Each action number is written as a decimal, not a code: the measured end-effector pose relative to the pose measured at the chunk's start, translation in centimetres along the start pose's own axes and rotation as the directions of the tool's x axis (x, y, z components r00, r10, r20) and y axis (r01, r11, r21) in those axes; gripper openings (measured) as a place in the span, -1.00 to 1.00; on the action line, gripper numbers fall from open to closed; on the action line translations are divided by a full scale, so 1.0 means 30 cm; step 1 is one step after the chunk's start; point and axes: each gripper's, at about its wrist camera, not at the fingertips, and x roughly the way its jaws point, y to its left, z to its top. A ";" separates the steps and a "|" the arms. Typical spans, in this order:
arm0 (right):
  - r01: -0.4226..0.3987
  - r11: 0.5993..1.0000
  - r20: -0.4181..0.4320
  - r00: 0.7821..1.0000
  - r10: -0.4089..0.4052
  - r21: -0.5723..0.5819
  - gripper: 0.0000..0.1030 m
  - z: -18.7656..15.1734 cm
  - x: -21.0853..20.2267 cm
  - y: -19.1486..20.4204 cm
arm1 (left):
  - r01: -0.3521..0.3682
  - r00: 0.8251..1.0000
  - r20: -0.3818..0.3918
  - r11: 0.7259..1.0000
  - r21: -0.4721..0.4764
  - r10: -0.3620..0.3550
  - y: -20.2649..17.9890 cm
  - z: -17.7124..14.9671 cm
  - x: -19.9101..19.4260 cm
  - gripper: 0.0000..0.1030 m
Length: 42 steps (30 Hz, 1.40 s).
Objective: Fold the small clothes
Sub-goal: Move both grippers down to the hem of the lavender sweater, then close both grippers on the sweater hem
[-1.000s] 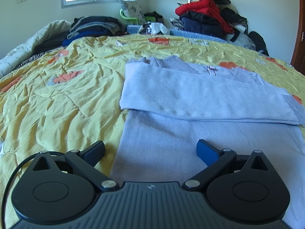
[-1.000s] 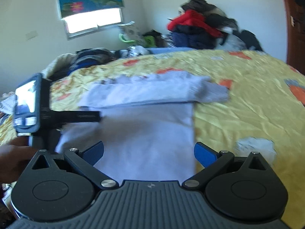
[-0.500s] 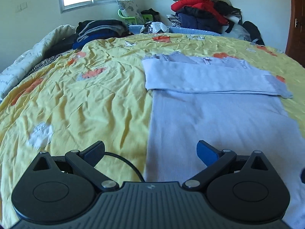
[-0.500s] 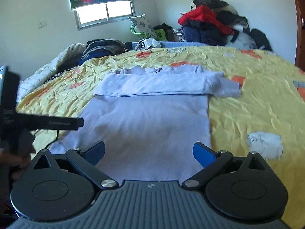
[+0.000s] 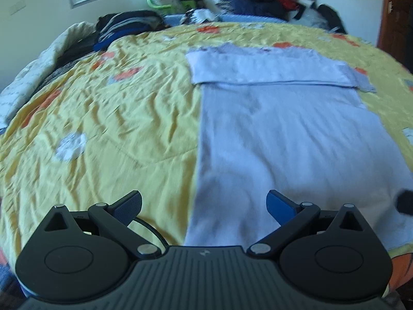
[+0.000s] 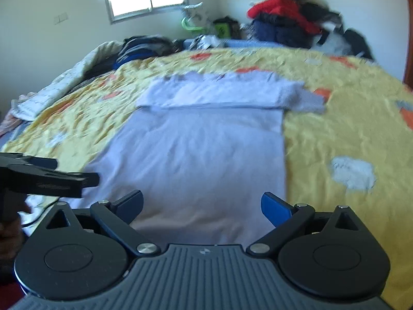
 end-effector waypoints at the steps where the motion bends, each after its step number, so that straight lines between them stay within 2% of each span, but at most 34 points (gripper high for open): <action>1: -0.037 0.999 -0.002 0.999 0.037 -0.011 0.85 0.001 -0.019 0.018 | 0.003 1.000 -0.001 1.000 -0.005 -0.003 0.004 0.002 0.000 1.00; 3: -0.083 0.996 0.058 0.995 0.085 -0.041 0.86 0.011 -0.075 0.052 | 0.039 0.999 -0.005 0.999 -0.037 -0.039 0.020 0.006 -0.006 1.00; 5: -0.024 1.000 0.101 0.995 0.026 -0.021 0.87 0.025 -0.103 0.043 | 0.090 0.996 0.000 0.994 -0.054 -0.090 0.042 0.001 -0.023 1.00; 8: 0.038 0.998 0.031 0.999 -0.040 0.051 0.80 0.012 -0.091 -0.059 | 0.140 0.990 0.012 0.989 -0.047 -0.139 0.081 -0.018 -0.051 1.00; 11: -0.001 0.989 -0.034 0.999 0.006 0.145 0.69 -0.039 -0.090 -0.149 | 0.157 0.988 0.000 0.987 -0.021 -0.157 0.107 -0.045 -0.063 1.00; 14: -0.006 0.985 -0.066 0.998 0.018 0.172 0.59 -0.091 -0.087 -0.178 | 0.166 0.986 -0.021 0.986 0.036 -0.165 0.117 -0.075 -0.078 1.00; 16: -0.008 0.986 -0.080 0.997 0.022 0.169 0.50 -0.113 -0.085 -0.180 | 0.211 0.977 -0.029 0.975 0.073 -0.209 0.125 -0.100 -0.092 1.00; 19: -0.006 0.981 -0.091 0.996 0.024 0.193 0.28 -0.125 -0.084 -0.206 | 0.260 0.965 -0.049 0.961 0.093 -0.256 0.139 -0.133 -0.099 1.00; 21: -0.003 0.977 -0.098 0.995 0.024 0.212 0.09 -0.124 -0.086 -0.238 | 0.291 0.956 -0.053 0.951 0.100 -0.287 0.148 -0.148 -0.094 1.00; 23: -0.018 0.972 -0.105 0.994 0.044 0.236 0.09 -0.128 -0.079 -0.262 | 0.323 0.945 -0.073 0.943 0.084 -0.318 0.157 -0.152 -0.074 0.99; 26: -0.056 0.966 -0.102 0.991 0.084 0.252 0.09 -0.137 -0.086 -0.283 | 0.413 0.906 -0.109 0.911 0.007 -0.410 0.178 -0.151 -0.038 0.99; 27: -0.063 0.964 -0.102 0.990 0.092 0.259 0.08 -0.137 -0.087 -0.289 | 0.424 0.901 -0.100 0.906 0.003 -0.421 0.181 -0.149 -0.038 0.99; 28: -0.075 0.961 -0.104 0.989 0.106 0.268 0.07 -0.138 -0.090 -0.295 | 0.452 0.887 -0.103 0.892 0.002 -0.449 0.183 -0.147 -0.035 0.99; 32: -0.134 0.952 -0.115 0.979 0.171 0.276 0.05 -0.150 -0.100 -0.309 | 0.499 0.862 -0.099 0.867 -0.009 -0.497 0.190 -0.147 -0.031 0.99; 36: -0.223 0.913 -0.092 0.959 0.269 0.342 0.03 -0.160 -0.088 -0.346 | 0.540 0.837 -0.091 0.841 -0.032 -0.540 0.193 -0.135 -0.017 0.99; 38: -0.279 0.871 -0.065 0.941 0.332 0.404 -0.01 -0.173 -0.072 -0.377 | 0.557 0.825 -0.072 0.828 -0.066 -0.561 0.201 -0.132 -0.008 0.98; 40: -0.314 0.825 -0.040 0.926 0.375 0.470 -0.10 -0.186 -0.056 -0.406 | 0.567 0.818 -0.055 0.819 -0.090 -0.573 0.211 -0.132 -0.004 0.90; 41: -0.323 0.806 -0.029 0.922 0.387 0.496 -0.21 -0.195 -0.050 -0.420 | 0.568 0.817 -0.049 0.817 -0.097 -0.574 0.213 -0.131 -0.004 0.85; 42: -0.333 0.786 -0.022 0.916 0.402 0.521 -0.41 -0.204 -0.040 -0.431 | 0.569 0.817 -0.046 0.816 -0.101 -0.575 0.214 -0.129 -0.003 0.73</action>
